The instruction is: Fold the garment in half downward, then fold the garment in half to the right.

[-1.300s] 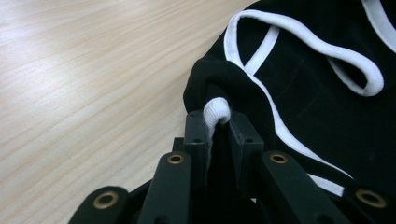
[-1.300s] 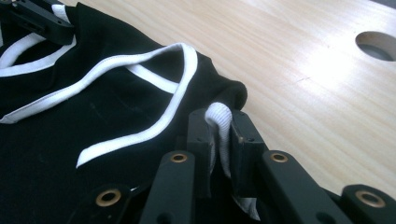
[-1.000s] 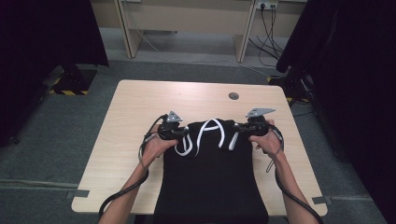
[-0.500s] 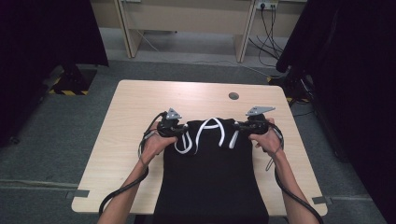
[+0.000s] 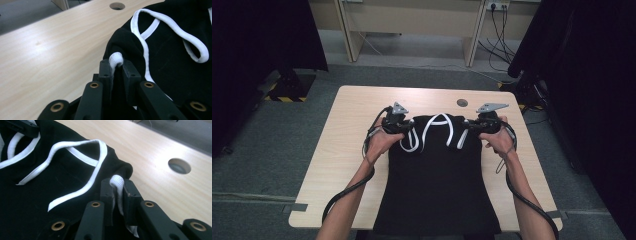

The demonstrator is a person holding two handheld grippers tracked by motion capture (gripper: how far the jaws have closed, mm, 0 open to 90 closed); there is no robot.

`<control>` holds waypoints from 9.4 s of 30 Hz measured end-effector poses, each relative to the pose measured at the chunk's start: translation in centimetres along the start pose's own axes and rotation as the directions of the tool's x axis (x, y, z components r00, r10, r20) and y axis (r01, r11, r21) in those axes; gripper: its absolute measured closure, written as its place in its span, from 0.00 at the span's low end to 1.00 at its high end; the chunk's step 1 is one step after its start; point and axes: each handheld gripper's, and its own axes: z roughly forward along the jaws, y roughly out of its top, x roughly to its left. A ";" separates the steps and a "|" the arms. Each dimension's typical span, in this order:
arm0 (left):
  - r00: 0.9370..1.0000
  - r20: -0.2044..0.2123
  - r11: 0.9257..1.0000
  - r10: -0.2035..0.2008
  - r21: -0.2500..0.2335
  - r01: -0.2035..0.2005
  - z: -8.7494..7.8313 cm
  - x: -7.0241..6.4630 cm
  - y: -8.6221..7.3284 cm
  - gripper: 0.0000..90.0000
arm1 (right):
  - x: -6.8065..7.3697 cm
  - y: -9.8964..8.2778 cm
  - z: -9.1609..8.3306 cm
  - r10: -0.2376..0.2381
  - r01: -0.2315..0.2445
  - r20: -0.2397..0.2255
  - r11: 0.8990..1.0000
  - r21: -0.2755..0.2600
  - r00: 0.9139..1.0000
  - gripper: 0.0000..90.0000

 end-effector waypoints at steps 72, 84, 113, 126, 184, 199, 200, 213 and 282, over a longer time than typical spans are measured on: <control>0.979 0.119 0.985 0.163 0.041 -0.169 -8.2 -11.9 -14.0 0.80 | 11.2 -14.9 -7.1 -0.104 0.106 -0.148 0.994 0.006 0.984 0.89; 0.984 0.116 0.990 0.138 -0.018 -0.137 -6.2 -10.6 -11.7 0.57 | 7.5 -12.7 -6.0 -0.046 0.047 -0.085 0.999 0.007 0.995 0.65; 0.951 0.258 0.985 0.170 -0.064 -0.158 -8.7 -11.4 -10.5 0.88 | 10.8 -10.3 -9.3 -0.134 0.133 -0.213 0.991 -0.018 0.968 0.95; 0.929 0.357 0.989 0.097 -0.141 -0.049 -10.5 -12.6 -11.2 0.36 | 10.6 -12.7 -12.0 -0.030 0.023 -0.185 0.999 -0.040 0.982 0.68; 0.988 0.154 0.998 0.006 0.060 -0.015 -9.5 -10.9 -14.7 0.06 | 8.0 -14.8 -7.3 0.064 -0.062 -0.010 0.991 0.119 0.998 0.38; 0.988 0.157 0.997 0.006 0.080 -0.019 -9.6 -10.5 -15.1 0.05 | 5.9 -15.9 -8.7 0.067 -0.068 0.006 0.991 0.115 0.998 0.38; 0.987 0.158 0.996 0.006 0.084 -0.019 -9.6 -10.5 -15.1 0.05 | 5.8 -16.0 -8.8 0.068 -0.068 0.009 0.991 0.114 0.998 0.38; 0.983 0.174 0.989 0.053 0.130 -0.076 -9.7 -10.7 -15.4 0.04 | 5.0 -16.6 -9.5 0.075 -0.077 0.019 0.991 0.110 0.997 0.38; 0.963 0.214 0.983 0.164 0.050 -0.179 -6.1 -13.9 -12.5 0.79 | 4.1 -17.0 -10.0 0.089 -0.091 0.022 0.990 0.108 0.996 0.38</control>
